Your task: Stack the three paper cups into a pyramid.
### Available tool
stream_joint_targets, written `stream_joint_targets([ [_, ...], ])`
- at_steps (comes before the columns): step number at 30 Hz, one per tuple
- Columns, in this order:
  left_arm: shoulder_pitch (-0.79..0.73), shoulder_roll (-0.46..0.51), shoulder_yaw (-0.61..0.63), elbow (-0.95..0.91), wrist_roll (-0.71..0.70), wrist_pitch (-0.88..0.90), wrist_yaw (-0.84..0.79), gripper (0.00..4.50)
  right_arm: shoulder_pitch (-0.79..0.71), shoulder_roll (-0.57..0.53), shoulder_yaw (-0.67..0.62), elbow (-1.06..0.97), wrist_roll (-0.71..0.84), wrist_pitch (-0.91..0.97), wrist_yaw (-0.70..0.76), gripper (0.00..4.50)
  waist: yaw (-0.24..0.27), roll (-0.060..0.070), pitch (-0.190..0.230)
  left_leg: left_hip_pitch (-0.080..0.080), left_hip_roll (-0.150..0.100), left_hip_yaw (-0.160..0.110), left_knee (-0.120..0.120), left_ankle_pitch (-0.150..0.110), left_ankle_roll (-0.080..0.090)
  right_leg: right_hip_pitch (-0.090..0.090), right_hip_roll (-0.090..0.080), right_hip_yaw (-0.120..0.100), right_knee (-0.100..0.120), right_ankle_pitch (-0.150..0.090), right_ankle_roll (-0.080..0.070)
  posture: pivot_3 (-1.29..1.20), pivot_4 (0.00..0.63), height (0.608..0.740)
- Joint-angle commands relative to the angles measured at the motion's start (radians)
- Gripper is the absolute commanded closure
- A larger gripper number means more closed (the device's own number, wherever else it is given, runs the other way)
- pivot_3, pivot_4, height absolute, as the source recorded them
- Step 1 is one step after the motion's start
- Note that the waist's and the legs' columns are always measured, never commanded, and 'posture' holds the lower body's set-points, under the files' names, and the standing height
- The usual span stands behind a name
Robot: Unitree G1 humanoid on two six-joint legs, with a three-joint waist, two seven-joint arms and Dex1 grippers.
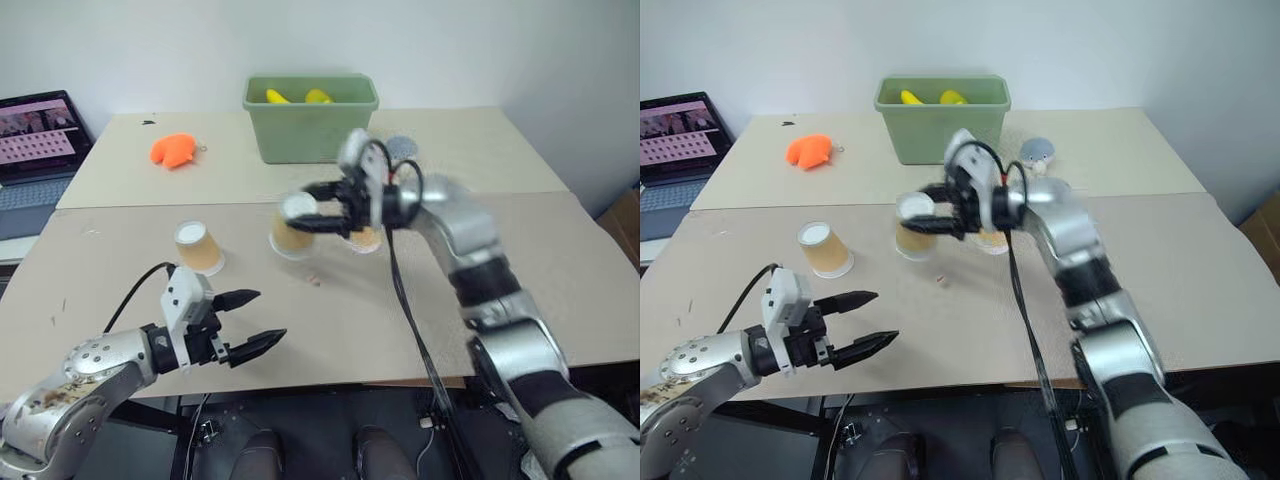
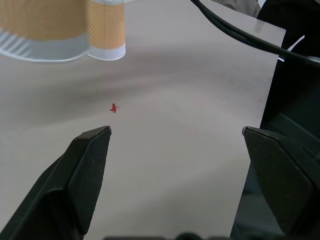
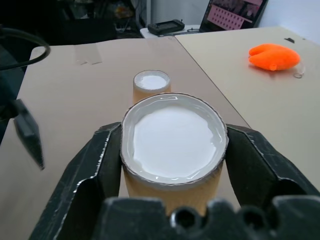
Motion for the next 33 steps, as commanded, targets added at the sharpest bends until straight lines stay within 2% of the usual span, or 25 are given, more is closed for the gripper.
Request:
stream_joint_targets([
  [1,-0.008,-0.01,0.012,-0.008,0.02,-0.027,0.004,0.0,-0.077,0.079,0.025,0.243,-0.076,-0.127,0.032,1.76,0.005,0.0,0.0,0.0,0.0,0.001,0.0,0.0,0.0,-0.002,-0.001,0.0,0.0,0.0,0.0,0.0,0.15,0.732],
  [5,0.02,-0.013,0.044,-0.039,0.015,-0.02,0.018,0.0,-0.127,0.153,0.026,0.406,-0.131,-0.211,0.037,1.76,0.007,0.0,0.0,-0.009,-0.001,0.002,0.0,0.001,-0.002,-0.012,-0.001,0.001,0.005,0.0,0.0,0.0,0.15,0.732],
  [15,0.117,-0.021,0.121,-0.12,0.012,-0.011,0.073,0.0,-0.15,0.202,-0.023,0.556,-0.195,-0.305,0.04,1.76,-0.016,0.0,0.0,-0.003,0.0,0.002,0.0,0.001,-0.002,-0.011,-0.001,0.002,0.008,0.0,0.0,0.0,0.15,0.732],
  [17,0.123,-0.023,0.123,-0.127,0.011,-0.009,0.079,0.0,-0.148,0.205,-0.032,0.559,-0.199,-0.312,0.044,0.77,-0.017,0.0,0.0,-0.003,0.0,0.002,0.0,0.001,-0.002,-0.011,0.0,0.002,0.009,0.0,-0.001,0.0,0.15,0.732],
  [18,0.124,-0.023,0.123,-0.13,0.011,-0.008,0.081,0.0,-0.147,0.206,-0.037,0.56,-0.201,-0.315,0.047,0.69,-0.016,0.0,0.0,-0.003,0.0,0.002,0.0,0.001,-0.002,-0.011,0.0,0.002,0.009,0.0,-0.001,0.0,0.15,0.732],
  [20,0.124,-0.023,0.121,-0.132,0.013,-0.008,0.083,0.0,-0.143,0.207,-0.043,0.554,-0.209,-0.327,0.05,0.06,-0.016,0.0,0.001,-0.003,0.0,0.002,0.0,0.001,-0.002,-0.011,0.0,0.002,0.009,0.0,-0.001,0.0,0.15,0.732],
  [27,0.117,-0.03,0.099,-0.134,0.044,-0.035,0.086,0.0,-0.11,0.149,-0.084,0.438,-0.178,-0.287,0.118,0.06,-0.014,0.0,0.001,-0.004,0.0,0.002,0.0,0.001,-0.002,-0.011,-0.001,0.002,0.008,0.0,-0.001,0.0,0.15,0.732],
  [33,0.115,-0.073,0.066,-0.132,0.139,-0.109,0.109,0.0,0.024,0.037,-0.123,0.12,-0.13,-0.127,0.153,0.06,-0.007,0.0,0.0,-0.004,0.0,0.003,0.0,0.0,-0.002,-0.011,-0.001,0.002,0.008,0.0,-0.001,0.0,0.15,0.732],
])
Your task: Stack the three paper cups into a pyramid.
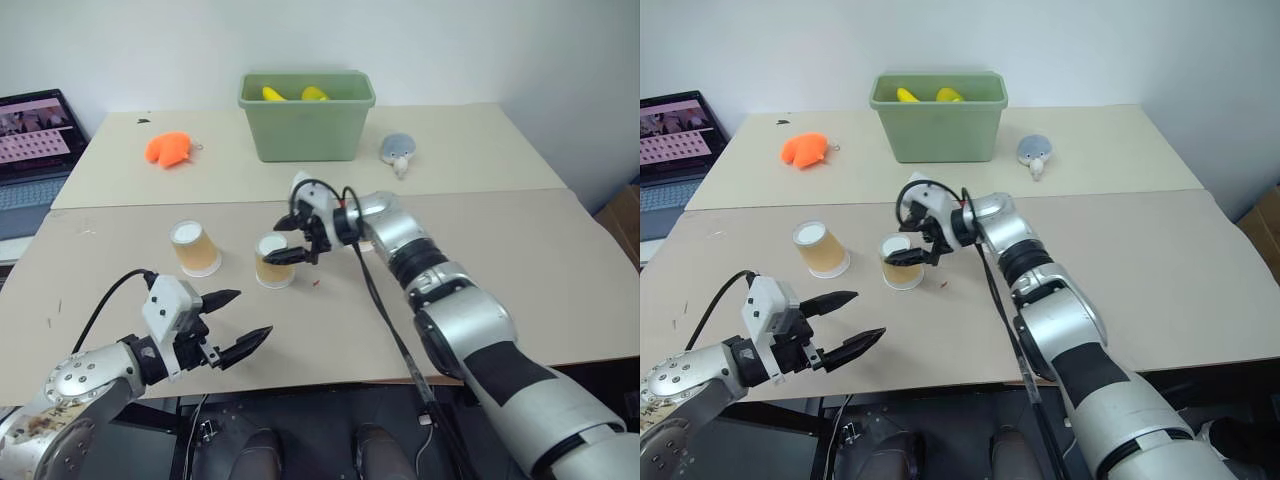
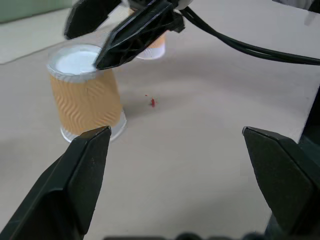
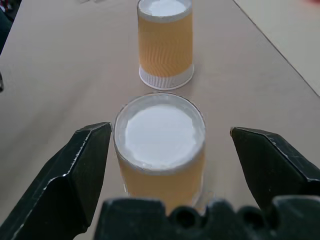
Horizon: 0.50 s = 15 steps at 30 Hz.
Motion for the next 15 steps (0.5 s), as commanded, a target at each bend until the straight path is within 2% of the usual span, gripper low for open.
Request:
stream_joint_targets([
  [1,-0.012,-0.022,-0.02,-0.03,0.044,-0.051,0.015,0.0,0.078,-0.068,-0.048,-0.247,0.058,0.123,-0.005,0.06,0.002,0.0,0.0,0.0,0.0,0.0,0.0,0.0,0.0,0.0,0.0,0.0,0.0,0.0,0.0,0.0,0.15,0.732],
  [6,-0.012,-0.042,-0.036,-0.035,0.063,-0.064,0.013,0.0,0.234,-0.166,-0.149,-0.604,0.13,0.359,-0.128,0.06,0.006,0.0,0.0,-0.001,0.0,0.0,0.0,0.0,0.0,-0.001,0.0,0.0,0.0,0.0,0.0,0.0,0.15,0.732],
  [11,-0.001,-0.043,-0.028,-0.036,0.068,-0.067,0.003,0.0,0.492,-0.272,-0.255,-1.066,0.245,0.658,-0.24,0.06,0.019,0.0,0.0,-0.002,0.0,0.0,0.0,0.0,0.0,-0.001,0.0,0.0,-0.001,0.0,0.0,0.0,0.15,0.732],
  [15,-0.016,-0.033,-0.027,-0.023,0.064,-0.067,-0.008,0.0,0.61,-0.314,-0.305,-1.252,0.288,0.79,-0.336,0.06,0.018,0.0,0.0,-0.001,0.0,0.001,0.001,0.0,0.0,0.0,0.0,0.001,0.0,0.0,0.0,0.0,0.15,0.732],
])
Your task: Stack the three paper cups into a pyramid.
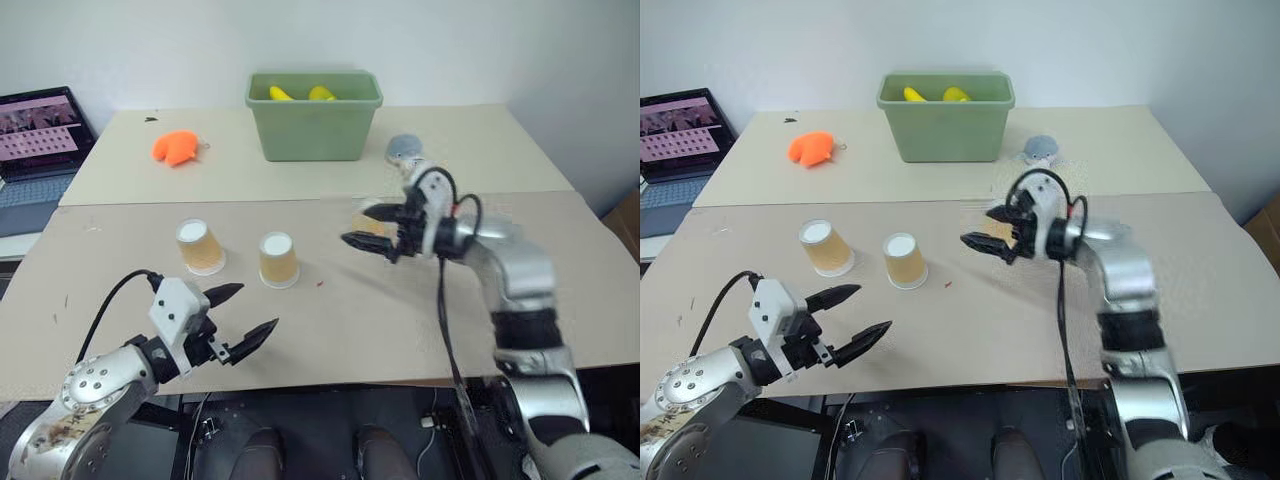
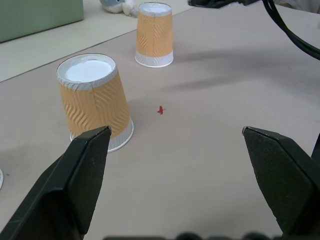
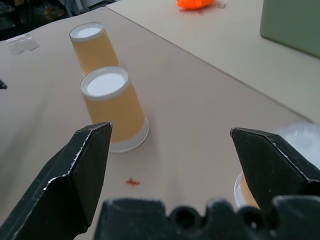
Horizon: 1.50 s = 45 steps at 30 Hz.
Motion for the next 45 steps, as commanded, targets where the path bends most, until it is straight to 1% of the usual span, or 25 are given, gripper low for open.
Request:
stream_joint_targets([
  [1,-0.025,0.013,0.013,-0.012,-0.001,-0.017,-0.017,0.0,0.05,-0.042,-0.049,-0.164,0.038,0.094,-0.098,0.06,-0.002,0.0,0.0,0.001,0.0,0.0,0.0,0.0,0.0,0.001,0.0,0.0,0.0,0.0,0.0,0.0,0.15,0.732],
  [4,-0.049,0.017,0.005,0.007,-0.002,-0.013,-0.028,0.0,0.071,-0.076,0.025,-0.101,-0.073,0.015,-0.201,0.06,-0.001,0.0,0.0,0.004,0.0,0.001,0.0,0.0,0.0,0.003,0.001,0.0,0.0,0.0,0.0,0.0,0.15,0.732],
  [7,-0.069,0.019,-0.007,0.019,0.001,-0.012,-0.035,0.0,0.044,-0.047,0.068,0.052,-0.165,-0.147,-0.312,0.06,-0.002,-0.001,0.0,0.003,0.0,0.001,0.0,0.0,0.0,0.003,0.001,0.001,-0.001,0.0,0.0,0.0,0.15,0.732],
  [12,-0.085,0.021,-0.001,0.024,-0.002,-0.007,-0.036,0.0,-0.013,0.005,0.066,0.259,-0.196,-0.323,-0.393,0.06,-0.002,-0.001,0.0,0.0,0.0,0.002,0.0,0.0,0.0,0.0,0.0,0.001,-0.002,0.0,0.0,0.0,0.15,0.732],
  [18,-0.076,0.024,0.004,0.02,0.003,-0.006,-0.031,0.0,-0.103,0.057,0.057,0.388,-0.174,-0.424,-0.414,0.06,-0.002,-0.001,0.0,0.001,0.0,0.002,0.0,0.0,0.0,0.001,0.001,0.001,-0.001,0.0,0.0,0.0,0.15,0.732],
  [26,-0.071,0.02,0.005,0.013,0.002,-0.004,-0.015,0.0,-0.193,0.124,0.071,0.484,-0.155,-0.477,-0.4,0.06,-0.001,-0.001,0.0,0.001,0.0,0.002,0.0,0.0,0.0,0.001,0.0,0.001,-0.001,0.0,0.0,0.0,0.15,0.732],
  [36,-0.058,0.019,0.013,0.004,-0.001,-0.004,-0.002,0.0,-0.239,0.155,0.069,0.605,-0.16,-0.529,-0.395,0.06,-0.001,0.0,0.0,0.001,0.0,0.002,0.0,0.0,0.0,0.001,0.0,0.001,0.0,0.0,0.0,0.0,0.15,0.732],
  [45,-0.048,0.018,0.009,-0.002,-0.002,-0.005,0.002,0.0,-0.243,0.156,0.064,0.613,-0.151,-0.532,-0.391,0.06,-0.002,0.0,0.0,0.001,0.0,0.002,0.0,0.0,0.0,0.0,0.001,0.001,0.0,0.0,0.0,0.0,0.15,0.732],
])
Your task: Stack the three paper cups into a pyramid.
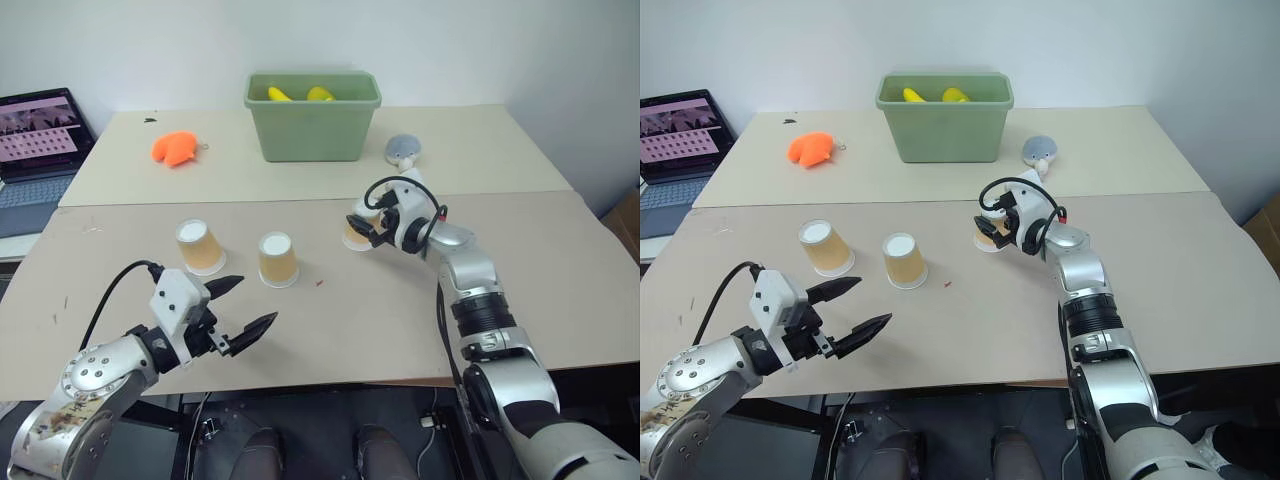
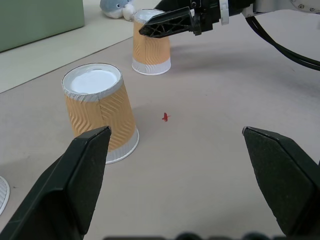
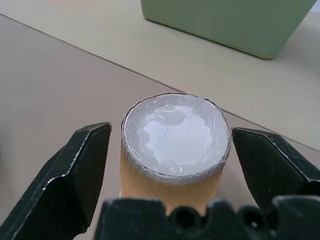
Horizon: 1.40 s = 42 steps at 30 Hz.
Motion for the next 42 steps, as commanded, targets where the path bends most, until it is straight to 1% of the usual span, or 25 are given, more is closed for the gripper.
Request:
stream_joint_targets([
  [1,0.005,0.003,0.021,-0.039,-0.002,-0.008,0.003,0.0,-0.034,0.005,-0.024,-0.018,0.022,-0.032,0.004,0.06,0.0,0.0,0.0,0.0,0.0,0.0,0.0,0.0,0.0,0.0,0.0,0.0,0.0,0.0,0.0,0.0,0.15,0.732],
  [3,0.003,0.004,0.02,-0.036,0.0,-0.011,0.0,0.0,-0.035,0.007,-0.023,-0.019,0.023,-0.031,0.006,0.56,0.0,0.0,0.0,0.0,0.0,0.0,0.0,0.0,0.0,0.0,0.0,0.0,0.0,0.0,0.0,0.0,0.15,0.732],
  [4,0.004,0.005,0.02,-0.036,0.001,-0.012,-0.001,0.0,-0.034,0.007,-0.022,-0.023,0.023,-0.03,0.007,0.67,0.0,0.0,0.0,0.0,0.0,0.0,0.0,0.0,0.0,0.0,0.0,0.0,0.0,0.0,0.0,0.0,0.15,0.732],
  [6,0.005,0.004,0.02,-0.037,0.002,-0.015,-0.002,0.0,-0.033,0.008,-0.021,-0.027,0.023,-0.027,0.01,1.45,0.0,0.0,0.0,0.0,0.0,0.0,0.0,0.0,0.0,0.0,0.0,0.0,0.0,0.0,0.0,0.0,0.15,0.732],
  [7,0.005,0.003,0.02,-0.036,0.003,-0.017,-0.002,0.0,-0.034,0.009,-0.021,-0.028,0.023,-0.027,0.012,1.75,0.0,0.0,0.0,0.0,0.0,0.0,0.0,0.0,0.0,0.0,0.0,0.0,0.0,0.0,0.0,0.0,0.15,0.732],
  [8,0.005,0.002,0.02,-0.034,0.005,-0.019,-0.002,0.0,-0.035,0.01,-0.022,-0.028,0.024,-0.027,0.014,1.8,0.0,0.0,0.0,0.0,0.0,0.0,0.0,0.0,0.0,0.0,0.0,0.0,0.0,0.0,0.0,0.0,0.15,0.732],
  [14,0.015,-0.011,0.017,-0.037,0.037,-0.045,0.003,0.0,-0.039,0.005,-0.028,-0.036,0.026,-0.018,0.021,1.8,0.0,0.0,0.0,0.0,0.0,0.0,0.0,0.0,0.0,0.0,0.0,0.0,0.0,0.0,0.0,0.0,0.15,0.732],
  [17,0.022,-0.018,0.023,-0.048,0.038,-0.045,0.008,0.0,-0.046,-0.022,-0.045,-0.071,0.047,0.003,0.051,1.8,0.0,0.0,0.0,0.0,0.0,0.0,0.0,0.0,0.0,0.0,0.0,0.0,0.0,0.0,0.0,0.0,0.15,0.732],
  [21,0.035,-0.021,0.034,-0.057,0.036,-0.045,0.008,0.0,-0.038,-0.099,-0.039,-0.133,0.099,0.019,0.198,1.8,0.003,0.0,0.0,-0.001,0.0,0.0,0.0,0.0,0.0,0.0,0.0,0.0,0.0,0.0,0.0,0.0,0.15,0.732],
  [24,0.036,-0.022,0.032,-0.059,0.038,-0.043,0.01,0.0,-0.029,-0.16,-0.003,-0.148,0.118,0.007,0.333,1.8,0.003,0.0,0.0,-0.001,0.0,0.0,0.0,0.0,0.0,0.0,0.0,0.0,-0.001,0.0,0.0,0.0,0.15,0.732],
  [26,0.034,-0.023,0.032,-0.058,0.039,-0.044,0.01,0.0,-0.016,-0.172,0.027,-0.17,0.129,0.007,0.41,1.8,0.001,0.0,0.0,0.0,0.0,0.0,0.0,0.0,0.0,0.001,0.0,0.0,-0.001,0.0,0.0,0.0,0.15,0.732],
  [31,0.026,-0.022,0.037,-0.057,0.037,-0.04,0.012,0.0,0.013,-0.141,0.099,-0.197,0.13,0.003,0.492,1.8,-0.014,0.0,0.0,0.001,0.001,0.0,0.0,0.0,0.0,0.001,0.001,0.0,0.0,0.0,0.0,0.0,0.15,0.732],
  [35,0.024,-0.019,0.044,-0.063,0.034,-0.034,0.014,0.0,0.025,-0.087,0.158,-0.19,0.105,-0.028,0.497,1.8,-0.014,0.0,0.0,0.001,0.001,0.0,0.0,0.0,0.0,0.001,0.0,0.0,0.0,0.0,0.0,0.0,0.15,0.732],
  [42,0.028,-0.017,0.051,-0.07,0.033,-0.03,0.018,0.0,0.017,-0.039,0.203,-0.174,0.088,-0.049,0.507,1.8,-0.009,0.0,0.0,0.001,0.0,-0.001,0.0,0.0,0.0,0.0,0.0,0.0,0.0,0.0,0.0,0.0,0.15,0.732],
])
